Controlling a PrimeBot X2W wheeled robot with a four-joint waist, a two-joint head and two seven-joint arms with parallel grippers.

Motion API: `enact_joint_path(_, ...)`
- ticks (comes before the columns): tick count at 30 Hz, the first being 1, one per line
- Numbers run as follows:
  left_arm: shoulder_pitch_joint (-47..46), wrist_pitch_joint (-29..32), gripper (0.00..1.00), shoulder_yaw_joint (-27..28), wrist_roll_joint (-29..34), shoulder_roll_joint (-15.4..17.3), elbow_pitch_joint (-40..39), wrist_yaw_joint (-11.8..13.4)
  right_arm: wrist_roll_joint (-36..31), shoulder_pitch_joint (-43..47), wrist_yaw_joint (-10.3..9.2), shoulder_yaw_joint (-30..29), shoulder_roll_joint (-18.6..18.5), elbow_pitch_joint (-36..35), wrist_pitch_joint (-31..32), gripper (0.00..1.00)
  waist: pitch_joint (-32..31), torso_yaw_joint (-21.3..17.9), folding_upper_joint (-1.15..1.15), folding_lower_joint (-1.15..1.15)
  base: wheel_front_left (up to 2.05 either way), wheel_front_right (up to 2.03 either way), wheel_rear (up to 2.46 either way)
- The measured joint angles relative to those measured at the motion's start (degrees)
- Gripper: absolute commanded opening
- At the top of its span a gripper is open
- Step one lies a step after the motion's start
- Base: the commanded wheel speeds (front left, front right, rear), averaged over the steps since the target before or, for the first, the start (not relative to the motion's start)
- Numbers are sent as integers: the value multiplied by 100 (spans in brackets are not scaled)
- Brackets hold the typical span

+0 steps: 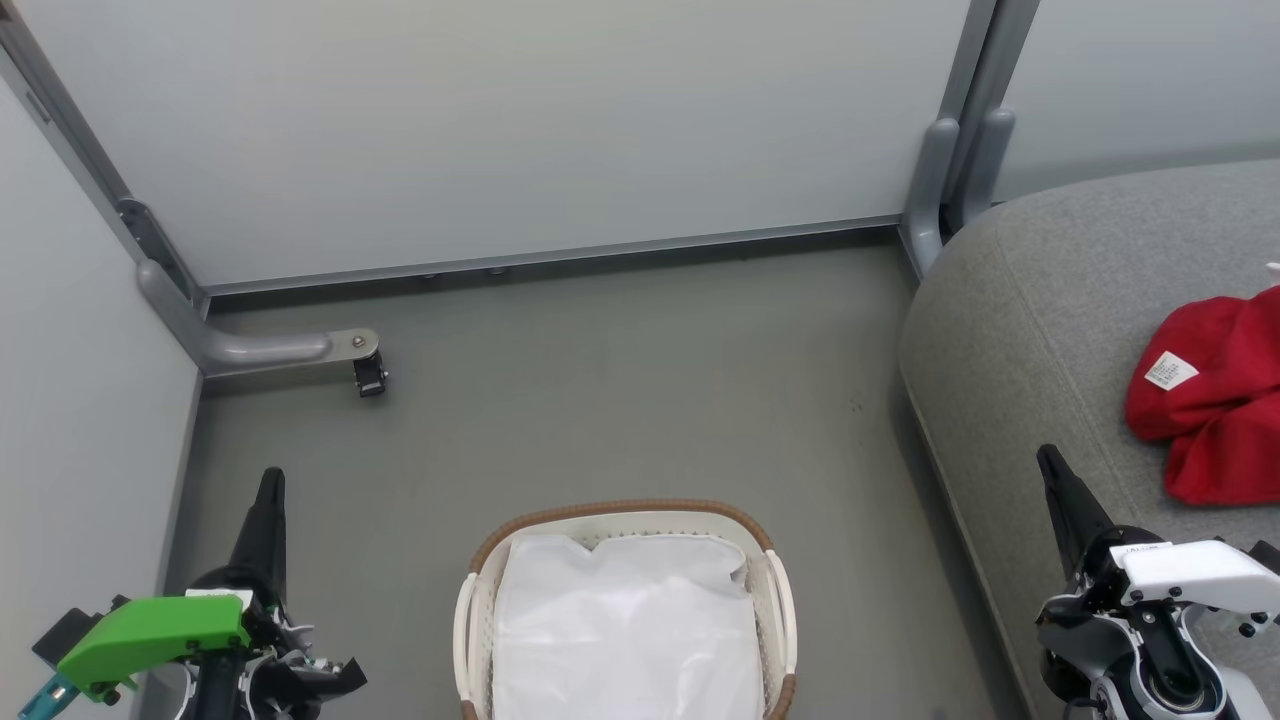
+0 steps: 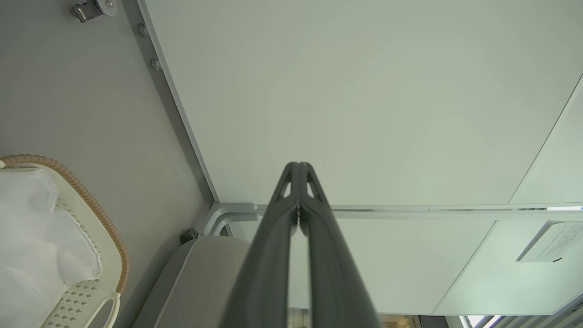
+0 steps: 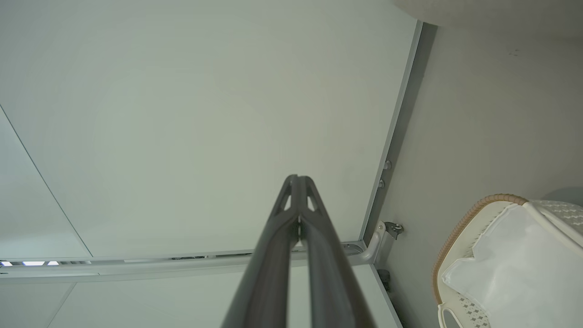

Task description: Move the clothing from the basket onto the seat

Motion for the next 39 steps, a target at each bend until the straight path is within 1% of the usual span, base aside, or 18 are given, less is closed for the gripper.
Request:
enact_joint_path(3,-13,8,0,8,-107,0,-7,0,102,2,0,-9,0,-12,24,0,-13,5,0,0,0,0,0)
enact_joint_path(39,-24,10,0,9,-109,1,-13,-5,102,3,0,-11,-1,-18,23,0,-13,5,0,0,0,0,0)
